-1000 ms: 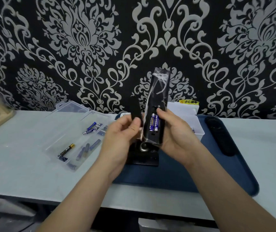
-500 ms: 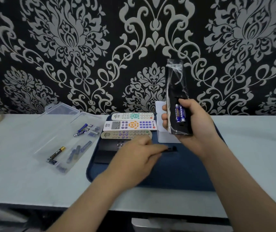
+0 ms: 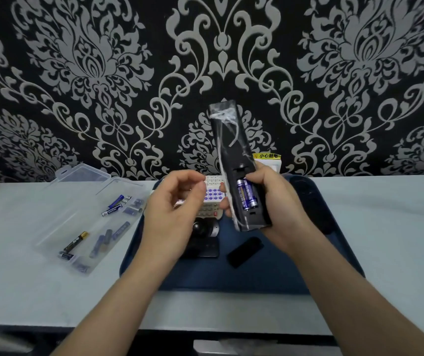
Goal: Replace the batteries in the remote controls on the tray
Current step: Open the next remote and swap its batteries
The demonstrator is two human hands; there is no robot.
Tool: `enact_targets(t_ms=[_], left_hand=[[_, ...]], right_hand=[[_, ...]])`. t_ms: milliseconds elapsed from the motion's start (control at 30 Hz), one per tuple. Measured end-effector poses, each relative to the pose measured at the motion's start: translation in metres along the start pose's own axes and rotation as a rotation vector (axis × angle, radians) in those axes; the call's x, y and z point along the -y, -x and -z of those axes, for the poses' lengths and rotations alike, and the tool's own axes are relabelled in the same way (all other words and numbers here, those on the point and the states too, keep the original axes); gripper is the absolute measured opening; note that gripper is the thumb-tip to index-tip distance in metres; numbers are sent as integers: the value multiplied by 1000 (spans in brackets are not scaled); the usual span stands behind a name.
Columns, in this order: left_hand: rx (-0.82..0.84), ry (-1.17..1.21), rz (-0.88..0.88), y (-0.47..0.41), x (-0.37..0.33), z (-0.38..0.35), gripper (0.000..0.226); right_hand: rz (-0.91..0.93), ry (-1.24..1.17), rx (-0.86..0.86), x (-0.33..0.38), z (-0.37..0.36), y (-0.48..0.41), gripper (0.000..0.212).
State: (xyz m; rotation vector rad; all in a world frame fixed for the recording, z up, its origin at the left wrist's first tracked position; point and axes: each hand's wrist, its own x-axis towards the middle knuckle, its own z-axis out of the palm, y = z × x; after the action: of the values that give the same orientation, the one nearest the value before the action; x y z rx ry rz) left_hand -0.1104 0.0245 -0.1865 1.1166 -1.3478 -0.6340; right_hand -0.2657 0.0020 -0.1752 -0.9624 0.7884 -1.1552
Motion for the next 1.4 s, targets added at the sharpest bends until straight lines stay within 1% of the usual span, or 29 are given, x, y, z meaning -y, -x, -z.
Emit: enact_targets(t_ms=[33,67,133,167,200,233,433,533,667,767,900,1000,1100,1167,1233,1267,1333,1367,1400], left_hand=[[-10,-19,-35,3,-1,-1,11],[-13,-82,-105,6,-2,-2,11],[11,-301,-327,8,-2,-1,9],[21,-407,-425,9,-1,1,12],[33,-484,-484,9,0,1,15],[42,-532,-503,10,0,-1,17],[81,-664,-487,9,0,1,32],[96,-716,-507,8,0,4,36],[120,-669,-457,8,-2,5,36],[170,-639,-409,10,-5,4,37],[182,-686,-404,9,-7,4,37],[192,-678,-385,7,-7,5,34],[179,-601,-341,5,-7,5,22],[160,-506,-269,5,-8,4,15],[116,-398,-185,4,-8,4,14],[71,-297,-121,3,-8,4,15],[-27,18,80,-2,-8,6,18],[-43,179,192,-4,-9,9,17],[-18,310,282,-6,-10,13,14]], right_hand=[[7,20,2,-4,-4,-1,28],[17,41,-4,-7,-7,-2,30],[31,81,-20,-12,-11,-4,37],[34,104,-19,-15,-15,-5,40],[39,127,-22,-16,-16,-6,43],[49,153,-27,-17,-15,-6,44],[57,254,-110,-20,-20,-7,42],[92,314,-116,-19,-22,-7,39],[130,339,-99,-20,-24,-5,35],[144,339,-94,-22,-24,-5,34],[179,357,-114,-25,-23,-6,29],[191,365,-130,-28,-23,-7,25],[177,351,-129,-30,-26,-7,25],[139,328,-137,-30,-27,-8,31],[115,318,-136,-28,-28,-8,36],[108,300,-120,-27,-29,-9,37],[71,207,-35,-26,-30,-9,38],[52,160,27,-24,-32,-7,38],[38,139,81,-22,-33,-6,35]])
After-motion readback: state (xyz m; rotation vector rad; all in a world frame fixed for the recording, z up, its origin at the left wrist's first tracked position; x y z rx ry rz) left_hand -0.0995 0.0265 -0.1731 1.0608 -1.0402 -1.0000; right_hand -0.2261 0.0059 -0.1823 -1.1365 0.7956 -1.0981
